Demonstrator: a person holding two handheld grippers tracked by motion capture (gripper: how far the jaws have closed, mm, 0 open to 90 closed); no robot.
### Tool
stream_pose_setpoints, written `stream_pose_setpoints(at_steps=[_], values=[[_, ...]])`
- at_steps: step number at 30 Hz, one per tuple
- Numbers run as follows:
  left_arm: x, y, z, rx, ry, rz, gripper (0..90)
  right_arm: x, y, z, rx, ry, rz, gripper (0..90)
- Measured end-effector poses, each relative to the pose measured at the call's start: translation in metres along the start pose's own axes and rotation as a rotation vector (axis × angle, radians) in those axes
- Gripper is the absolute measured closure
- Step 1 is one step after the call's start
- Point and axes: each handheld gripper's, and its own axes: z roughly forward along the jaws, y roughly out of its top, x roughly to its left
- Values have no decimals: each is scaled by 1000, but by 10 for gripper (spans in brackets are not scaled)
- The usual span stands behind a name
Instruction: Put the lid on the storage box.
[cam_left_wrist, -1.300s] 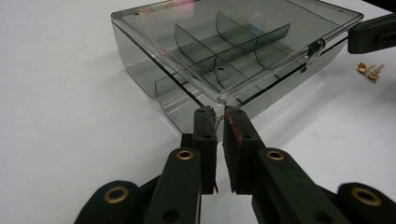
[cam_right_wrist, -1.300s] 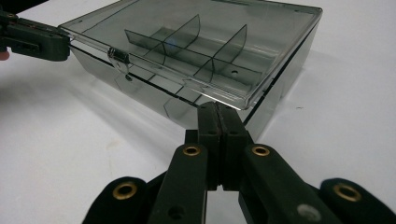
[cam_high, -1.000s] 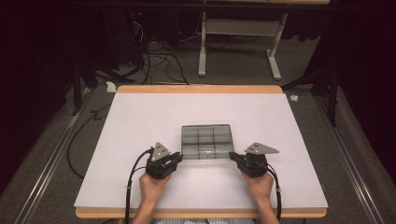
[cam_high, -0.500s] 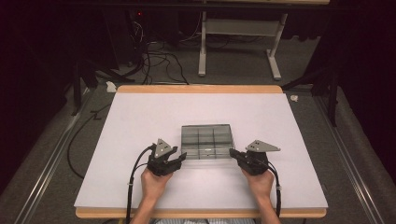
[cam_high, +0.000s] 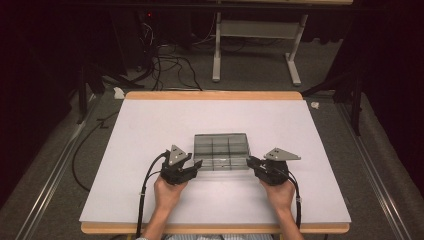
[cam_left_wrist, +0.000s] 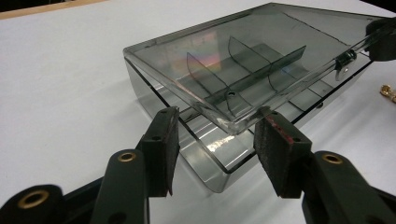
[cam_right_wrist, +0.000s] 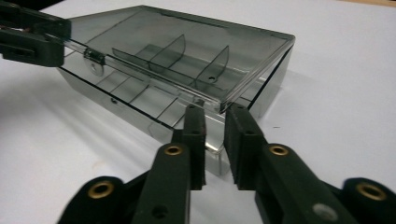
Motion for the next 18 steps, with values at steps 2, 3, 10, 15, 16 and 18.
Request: stream_pose_setpoints(at_steps=[2,3,10,15,16,18], values=[[0,1,0,0,-1,5,506,0,1,1,8,-12,-11,744],[0,2,0,-5,-2,4,506,-1,3,1,10,-17,-16,724],[2,7,0,-10,-10,-3,489,-7,9,2,-4,-35,-28,643],[5,11,0,-15,-23,-13,481,-10,12,2,-16,-30,-17,630],[6,11,0,-13,-23,-16,477,-11,14,2,-16,-24,-12,628],[7,13,0,-14,-25,-16,477,-12,15,2,-15,-23,-18,626]])
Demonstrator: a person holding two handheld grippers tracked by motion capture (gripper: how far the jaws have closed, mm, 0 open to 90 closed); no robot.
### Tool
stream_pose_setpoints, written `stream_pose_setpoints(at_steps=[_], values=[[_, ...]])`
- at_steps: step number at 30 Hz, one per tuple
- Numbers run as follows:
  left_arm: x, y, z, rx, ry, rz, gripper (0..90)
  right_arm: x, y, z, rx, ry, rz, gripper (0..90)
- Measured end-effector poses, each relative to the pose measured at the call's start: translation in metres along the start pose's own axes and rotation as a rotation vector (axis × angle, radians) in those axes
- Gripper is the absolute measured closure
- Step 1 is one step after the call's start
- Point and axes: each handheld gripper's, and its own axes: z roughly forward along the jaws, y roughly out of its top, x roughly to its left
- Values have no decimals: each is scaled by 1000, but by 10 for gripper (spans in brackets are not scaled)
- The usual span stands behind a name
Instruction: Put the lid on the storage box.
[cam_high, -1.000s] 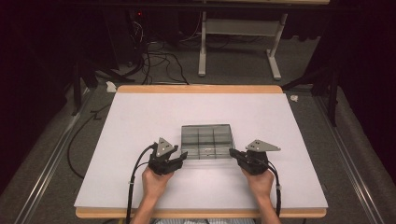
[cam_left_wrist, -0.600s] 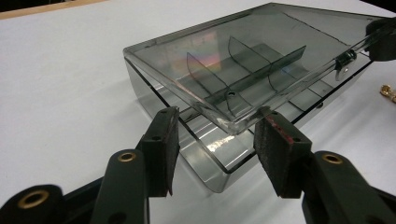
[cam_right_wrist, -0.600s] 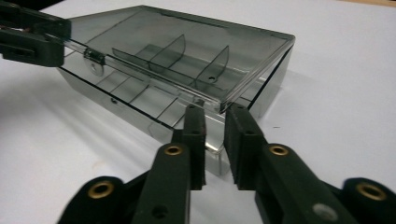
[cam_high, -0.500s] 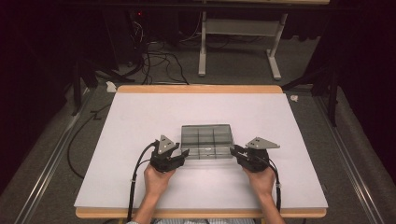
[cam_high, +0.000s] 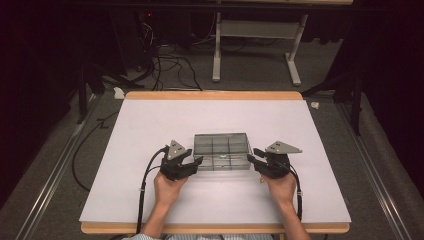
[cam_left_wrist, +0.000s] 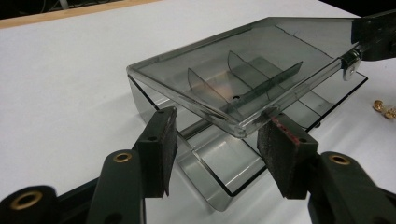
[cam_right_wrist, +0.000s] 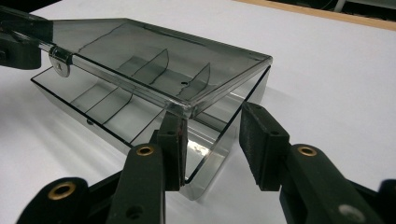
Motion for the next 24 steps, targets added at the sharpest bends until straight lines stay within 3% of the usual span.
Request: stream_pose_setpoints(at_steps=[16,24], values=[[2,18,0,-9,-3,22,474,-7,14,2,-33,13,-16,581],[5,23,1,-18,-1,20,502,-8,24,2,-21,21,-29,605]])
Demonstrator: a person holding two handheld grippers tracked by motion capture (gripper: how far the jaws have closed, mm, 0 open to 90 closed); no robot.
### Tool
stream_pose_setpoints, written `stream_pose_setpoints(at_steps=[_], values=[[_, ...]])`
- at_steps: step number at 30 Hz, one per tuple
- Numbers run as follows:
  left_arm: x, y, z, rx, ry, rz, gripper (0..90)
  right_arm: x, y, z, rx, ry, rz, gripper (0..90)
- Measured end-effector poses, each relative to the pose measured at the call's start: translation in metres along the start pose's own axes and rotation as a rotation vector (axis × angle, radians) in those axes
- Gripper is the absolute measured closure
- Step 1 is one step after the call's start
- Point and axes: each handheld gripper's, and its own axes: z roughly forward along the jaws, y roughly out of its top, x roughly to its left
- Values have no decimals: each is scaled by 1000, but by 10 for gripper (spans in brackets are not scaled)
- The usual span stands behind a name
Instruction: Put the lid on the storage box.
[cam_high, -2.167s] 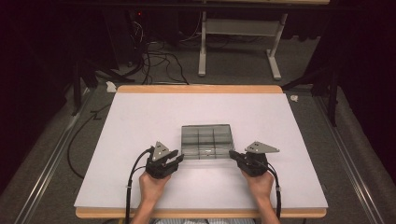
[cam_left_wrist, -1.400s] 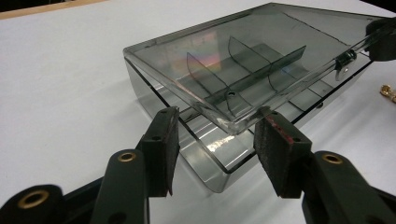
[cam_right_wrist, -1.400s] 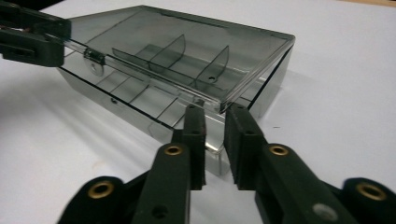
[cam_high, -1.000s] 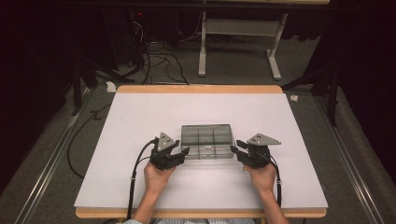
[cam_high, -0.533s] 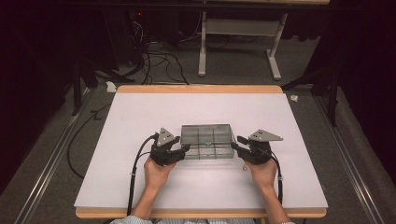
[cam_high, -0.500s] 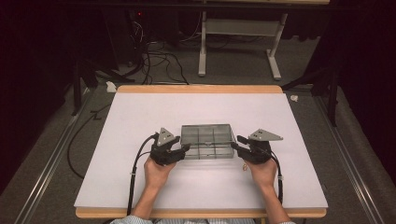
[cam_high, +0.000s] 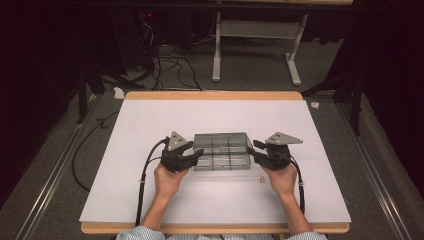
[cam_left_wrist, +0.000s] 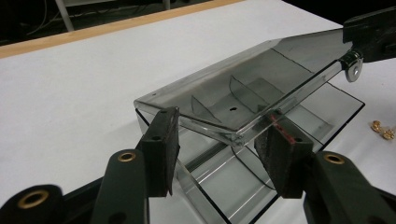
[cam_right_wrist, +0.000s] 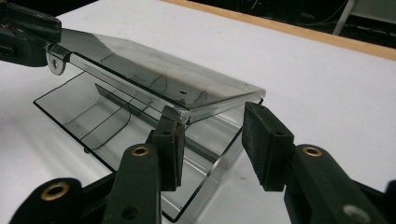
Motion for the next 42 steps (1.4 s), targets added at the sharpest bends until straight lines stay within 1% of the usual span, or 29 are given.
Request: stream_pose_setpoints(at_steps=[3,5,6,7,8,9,10,12,13,15,18,21,23,24,25,26,28,30,32,34,35,36,37,38,39,42], values=[[1,1,2,-5,3,0,495,-2,2,2,1,15,-4,610],[4,2,5,-2,1,-3,495,-4,3,3,5,15,-3,611],[5,3,6,-6,-2,-9,496,-6,4,3,4,20,-6,612],[6,3,6,-6,-5,-10,492,-7,5,4,7,26,1,613],[7,4,7,-7,-6,-12,488,-10,8,5,20,30,-14,612],[8,4,8,-11,-7,-13,488,-10,8,5,20,30,-14,612],[9,4,10,-6,-7,-10,488,-11,9,6,21,29,-18,609],[12,2,16,28,-2,6,484,-13,13,7,39,31,-29,590],[12,2,15,26,-3,8,484,-13,13,8,42,31,-42,590],[11,2,14,22,-4,10,485,-13,13,9,45,36,-42,589],[13,4,16,5,-1,-4,493,-12,13,13,36,52,-42,594],[12,7,17,3,10,-1,491,-12,15,16,30,50,-50,601],[12,11,16,0,15,6,492,-11,19,17,19,48,-37,594],[12,13,15,-3,16,7,494,-11,20,18,16,43,-47,595],[12,15,15,-13,16,6,496,-11,22,19,15,38,-44,595],[12,18,15,-9,19,14,499,-12,23,19,10,38,-39,595],[14,23,16,-6,22,26,504,-14,25,21,4,44,-28,596],[15,26,17,-11,22,24,509,-16,27,22,5,48,-18,597],[17,29,19,-16,23,22,510,-19,29,23,-11,52,-17,601],[17,30,21,-19,26,22,508,-22,29,24,-24,63,1,613],[17,31,21,-20,26,24,508,-22,29,24,-24,63,1,613],[17,32,22,-17,23,28,508,-24,29,25,-25,67,0,616],[17,33,23,-19,12,31,508,-25,29,26,-26,71,12,619],[16,34,24,-25,22,36,512,-26,30,28,-19,68,11,620],[16,34,24,-25,22,36,513,-26,31,28,-19,62,5,622],[19,37,26,-30,20,21,520,-26,34,30,-16,53,1,624]])
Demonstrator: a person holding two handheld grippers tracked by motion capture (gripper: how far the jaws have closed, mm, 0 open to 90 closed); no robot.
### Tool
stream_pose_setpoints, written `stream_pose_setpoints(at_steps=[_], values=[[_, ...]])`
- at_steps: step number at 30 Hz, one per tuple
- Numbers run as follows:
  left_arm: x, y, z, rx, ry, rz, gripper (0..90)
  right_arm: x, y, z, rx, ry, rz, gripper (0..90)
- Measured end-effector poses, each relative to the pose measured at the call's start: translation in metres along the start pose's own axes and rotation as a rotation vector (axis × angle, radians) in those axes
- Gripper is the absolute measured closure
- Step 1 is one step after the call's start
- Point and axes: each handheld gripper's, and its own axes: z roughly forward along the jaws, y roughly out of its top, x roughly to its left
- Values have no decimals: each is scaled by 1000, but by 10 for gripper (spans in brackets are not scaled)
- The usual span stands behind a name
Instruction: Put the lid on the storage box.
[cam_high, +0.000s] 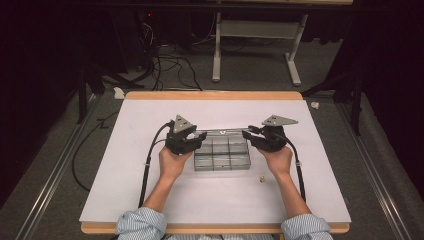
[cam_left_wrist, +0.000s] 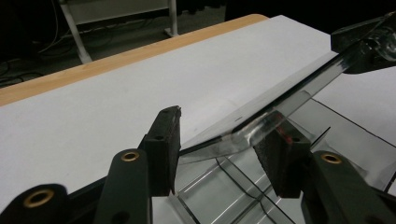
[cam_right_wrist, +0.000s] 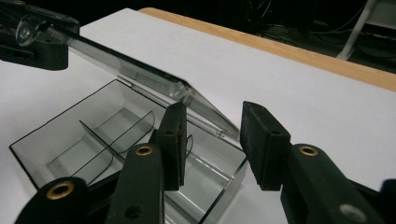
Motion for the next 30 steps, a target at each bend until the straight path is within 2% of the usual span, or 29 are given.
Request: stream_pose_setpoints(at_steps=[4,9,16,19,21,25,30], values=[[4,1,2,-8,-4,-12,537,-5,3,4,-3,7,-3,636],[7,4,5,-5,-2,-10,552,-12,0,10,-4,21,27,646],[12,3,9,1,2,-21,575,-17,-2,18,1,29,40,646],[15,3,13,12,4,-28,583,-21,-4,24,11,37,51,639],[15,3,15,10,17,-28,590,-23,-2,29,37,41,63,622],[19,2,18,-3,18,-56,602,-22,1,36,42,34,30,618],[22,1,23,-2,18,-73,609,-26,-1,38,32,44,57,638]])
